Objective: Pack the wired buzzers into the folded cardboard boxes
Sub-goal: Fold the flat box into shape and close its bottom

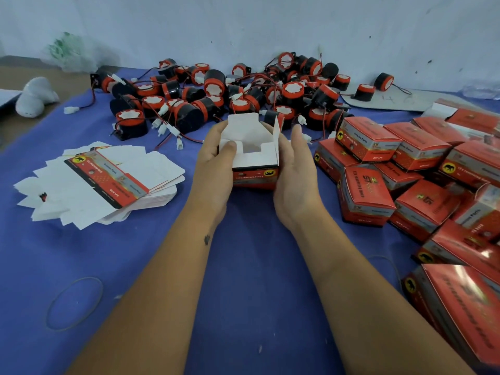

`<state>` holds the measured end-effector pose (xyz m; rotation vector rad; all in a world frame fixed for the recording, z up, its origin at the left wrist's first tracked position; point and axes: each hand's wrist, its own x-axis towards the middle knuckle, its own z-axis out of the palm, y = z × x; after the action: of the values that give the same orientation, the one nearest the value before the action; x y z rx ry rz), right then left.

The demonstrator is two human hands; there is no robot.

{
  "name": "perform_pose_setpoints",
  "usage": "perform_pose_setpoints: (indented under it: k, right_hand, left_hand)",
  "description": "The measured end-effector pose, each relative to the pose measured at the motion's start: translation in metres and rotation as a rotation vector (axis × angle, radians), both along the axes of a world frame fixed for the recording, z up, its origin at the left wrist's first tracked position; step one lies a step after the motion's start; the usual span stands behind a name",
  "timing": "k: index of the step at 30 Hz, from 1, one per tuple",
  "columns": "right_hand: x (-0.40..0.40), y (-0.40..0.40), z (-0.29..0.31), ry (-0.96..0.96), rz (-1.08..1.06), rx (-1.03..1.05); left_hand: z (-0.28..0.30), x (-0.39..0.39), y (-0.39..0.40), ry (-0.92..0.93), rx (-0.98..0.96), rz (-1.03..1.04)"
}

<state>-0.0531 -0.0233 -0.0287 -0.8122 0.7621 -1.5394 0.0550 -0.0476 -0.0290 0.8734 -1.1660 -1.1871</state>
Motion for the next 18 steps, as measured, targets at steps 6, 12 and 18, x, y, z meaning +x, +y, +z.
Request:
perform_pose_setpoints:
  k: [6,12,18]
  right_hand:
    - [-0.0004,-0.0025,-0.0012,0.082,-0.026,0.014]
    - [0.0022,-0.0015,-0.0019,0.126,-0.125,-0.036]
    - [-0.0036,0.0031,-0.0009,0.057,-0.076,-0.106]
  left_hand:
    - [0.0011,-0.0021,0.0023,0.03,-0.026,-0.018]
    - [0.0001,-0.0023,0.0043,0.056,-0.022,-0.046]
    - [0.0014,-0.0003,0.0058,0.06,-0.016,-0.083]
